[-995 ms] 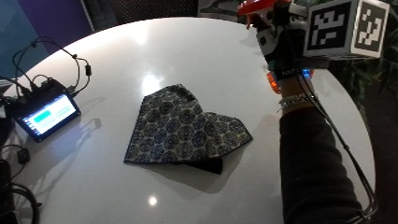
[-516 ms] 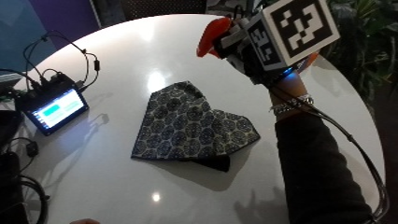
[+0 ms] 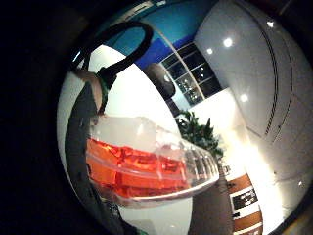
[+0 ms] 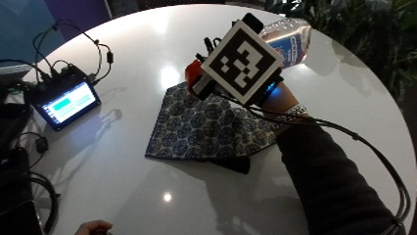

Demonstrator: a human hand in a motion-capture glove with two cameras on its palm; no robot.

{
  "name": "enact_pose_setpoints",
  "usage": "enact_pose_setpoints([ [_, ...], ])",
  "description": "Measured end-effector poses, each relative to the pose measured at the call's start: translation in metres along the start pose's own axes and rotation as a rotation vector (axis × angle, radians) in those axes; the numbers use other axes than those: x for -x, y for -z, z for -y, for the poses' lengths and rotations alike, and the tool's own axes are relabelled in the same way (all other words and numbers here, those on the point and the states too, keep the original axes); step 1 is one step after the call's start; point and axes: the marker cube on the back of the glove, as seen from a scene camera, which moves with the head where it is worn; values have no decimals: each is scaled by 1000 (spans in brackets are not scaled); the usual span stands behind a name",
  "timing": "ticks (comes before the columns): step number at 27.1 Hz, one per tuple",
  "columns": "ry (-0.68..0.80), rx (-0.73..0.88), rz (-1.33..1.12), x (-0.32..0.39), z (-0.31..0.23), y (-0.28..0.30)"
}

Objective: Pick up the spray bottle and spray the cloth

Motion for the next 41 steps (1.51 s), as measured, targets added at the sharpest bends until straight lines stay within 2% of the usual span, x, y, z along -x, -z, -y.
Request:
enact_pose_setpoints([
  [10, 165, 61, -5, 44, 1, -20],
  [18, 150, 48, 29, 47, 1, -22],
  [27, 70, 3, 193, 58, 0, -4],
  [32, -14, -83, 319, 59, 17, 16],
  [41, -197, -224, 818, 83, 46, 47],
])
